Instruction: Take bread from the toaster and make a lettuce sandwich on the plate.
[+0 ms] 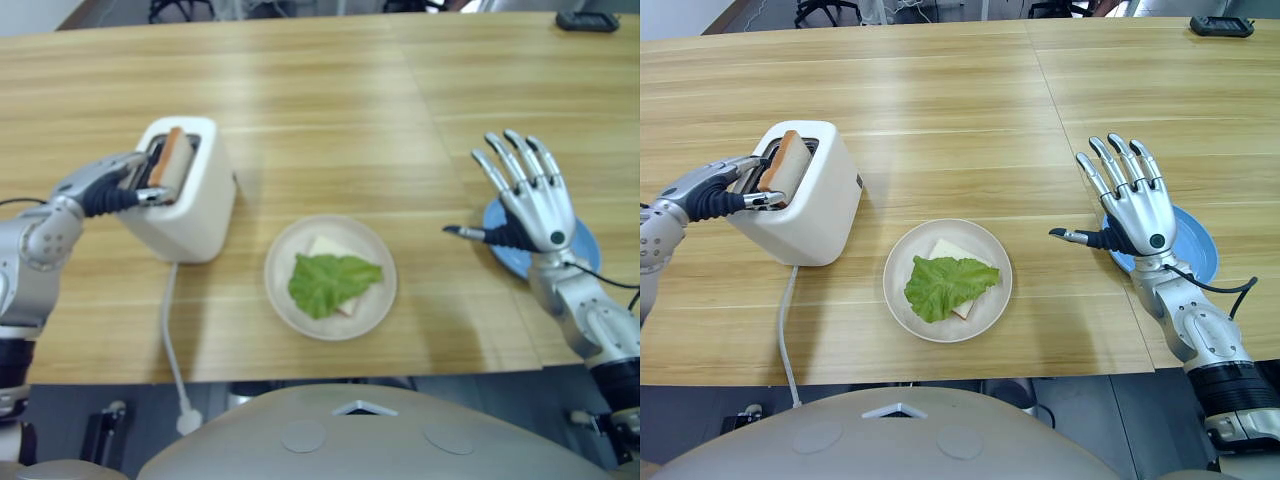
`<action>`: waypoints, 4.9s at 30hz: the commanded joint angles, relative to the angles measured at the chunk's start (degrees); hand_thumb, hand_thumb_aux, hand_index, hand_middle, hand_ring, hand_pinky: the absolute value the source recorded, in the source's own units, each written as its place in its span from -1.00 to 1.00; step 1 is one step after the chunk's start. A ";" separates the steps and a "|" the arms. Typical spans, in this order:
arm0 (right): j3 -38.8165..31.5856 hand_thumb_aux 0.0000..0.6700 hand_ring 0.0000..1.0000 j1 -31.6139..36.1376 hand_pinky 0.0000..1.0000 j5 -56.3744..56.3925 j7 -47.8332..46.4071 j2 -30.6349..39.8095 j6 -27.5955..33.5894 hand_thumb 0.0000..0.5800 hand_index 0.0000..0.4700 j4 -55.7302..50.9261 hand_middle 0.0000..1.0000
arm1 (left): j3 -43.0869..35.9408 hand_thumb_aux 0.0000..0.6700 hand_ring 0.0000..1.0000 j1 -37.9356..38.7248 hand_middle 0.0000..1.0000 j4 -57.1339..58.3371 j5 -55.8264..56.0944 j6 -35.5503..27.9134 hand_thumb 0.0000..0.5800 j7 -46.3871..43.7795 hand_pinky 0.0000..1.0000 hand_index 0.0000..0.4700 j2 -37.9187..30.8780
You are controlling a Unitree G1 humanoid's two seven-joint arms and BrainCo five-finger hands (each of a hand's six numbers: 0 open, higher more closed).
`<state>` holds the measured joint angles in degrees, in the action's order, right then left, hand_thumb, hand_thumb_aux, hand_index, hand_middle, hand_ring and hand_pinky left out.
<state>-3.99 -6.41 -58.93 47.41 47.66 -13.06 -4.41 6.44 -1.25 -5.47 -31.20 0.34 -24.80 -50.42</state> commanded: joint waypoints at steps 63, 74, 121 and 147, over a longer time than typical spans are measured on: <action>-3.91 -1.00 -1.00 0.68 -1.00 -2.62 -0.11 -2.68 -0.86 -1.00 -1.00 -2.05 -1.00 | 4.66 1.00 1.00 -12.55 1.00 7.61 12.53 5.95 1.00 22.56 1.00 0.96 14.45; -4.74 -1.00 -1.00 1.24 -1.00 -2.69 0.38 -3.20 -1.03 -1.00 -1.00 -2.70 -1.00 | 6.49 1.00 1.00 -14.94 1.00 1.93 12.35 7.79 1.00 22.68 1.00 0.96 12.45; -5.13 -1.00 -1.00 5.48 -1.00 -0.52 1.09 -3.69 -4.87 -1.00 -1.00 -3.40 -1.00 | -20.34 1.00 1.00 -15.23 1.00 5.91 -16.52 38.93 1.00 32.60 1.00 0.96 18.73; -16.50 -1.00 -1.00 18.28 -1.00 22.47 -41.09 -6.77 -31.28 -1.00 -1.00 -6.31 -1.00 | -25.86 1.00 1.00 -10.54 1.00 6.50 -20.65 36.62 1.00 32.78 1.00 0.96 21.32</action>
<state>-20.58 11.36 -37.53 8.90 40.99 -44.36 -10.43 -18.67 -12.08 0.42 -51.25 37.38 7.80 -29.46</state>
